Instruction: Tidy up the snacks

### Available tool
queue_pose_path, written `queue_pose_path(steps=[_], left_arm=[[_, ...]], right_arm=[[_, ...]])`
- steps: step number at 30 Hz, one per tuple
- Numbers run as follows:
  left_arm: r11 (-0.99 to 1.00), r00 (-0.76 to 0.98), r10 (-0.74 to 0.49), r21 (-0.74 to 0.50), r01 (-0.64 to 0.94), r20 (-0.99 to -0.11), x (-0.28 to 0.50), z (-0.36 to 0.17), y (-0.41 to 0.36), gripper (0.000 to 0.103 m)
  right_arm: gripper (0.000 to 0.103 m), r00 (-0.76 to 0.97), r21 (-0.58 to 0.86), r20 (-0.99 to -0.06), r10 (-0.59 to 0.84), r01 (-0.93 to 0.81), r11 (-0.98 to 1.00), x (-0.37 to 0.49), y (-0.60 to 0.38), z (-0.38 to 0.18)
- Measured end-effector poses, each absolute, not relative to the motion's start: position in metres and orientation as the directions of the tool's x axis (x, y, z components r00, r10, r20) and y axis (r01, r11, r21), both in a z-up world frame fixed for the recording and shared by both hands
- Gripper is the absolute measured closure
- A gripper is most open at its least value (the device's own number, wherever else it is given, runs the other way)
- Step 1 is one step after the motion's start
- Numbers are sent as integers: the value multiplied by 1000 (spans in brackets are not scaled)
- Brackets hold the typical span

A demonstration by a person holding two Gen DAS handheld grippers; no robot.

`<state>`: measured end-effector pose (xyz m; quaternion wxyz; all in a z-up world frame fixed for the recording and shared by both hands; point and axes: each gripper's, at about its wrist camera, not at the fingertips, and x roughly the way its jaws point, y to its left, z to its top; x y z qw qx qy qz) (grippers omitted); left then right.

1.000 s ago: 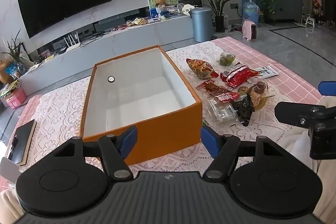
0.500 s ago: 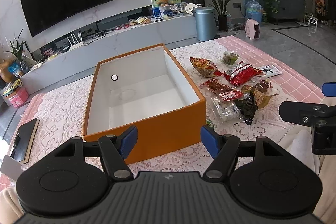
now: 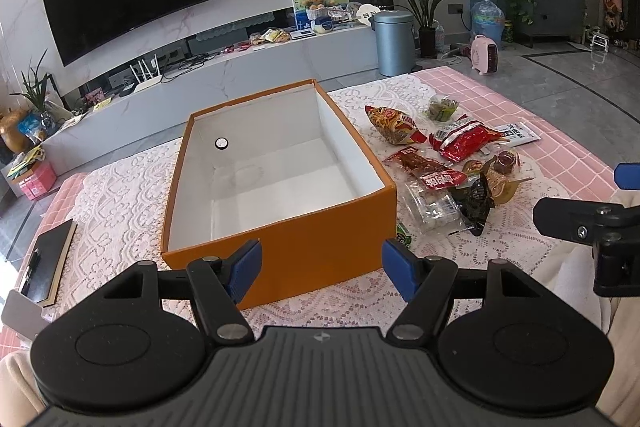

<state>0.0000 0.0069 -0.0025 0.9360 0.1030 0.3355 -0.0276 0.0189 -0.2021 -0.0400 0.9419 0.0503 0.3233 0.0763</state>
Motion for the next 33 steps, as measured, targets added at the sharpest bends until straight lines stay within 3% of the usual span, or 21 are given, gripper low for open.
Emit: queue_pose_path(steps=[12, 33], left_arm=[[975, 780, 29, 189, 116, -626, -1, -4, 7, 15], [974, 779, 31, 193, 116, -626, -1, -3, 6, 14]], right_arm=[[4, 772, 151, -609, 182, -113, 982, 20, -202, -41], [3, 766, 151, -616, 184, -115, 982, 21, -202, -44]])
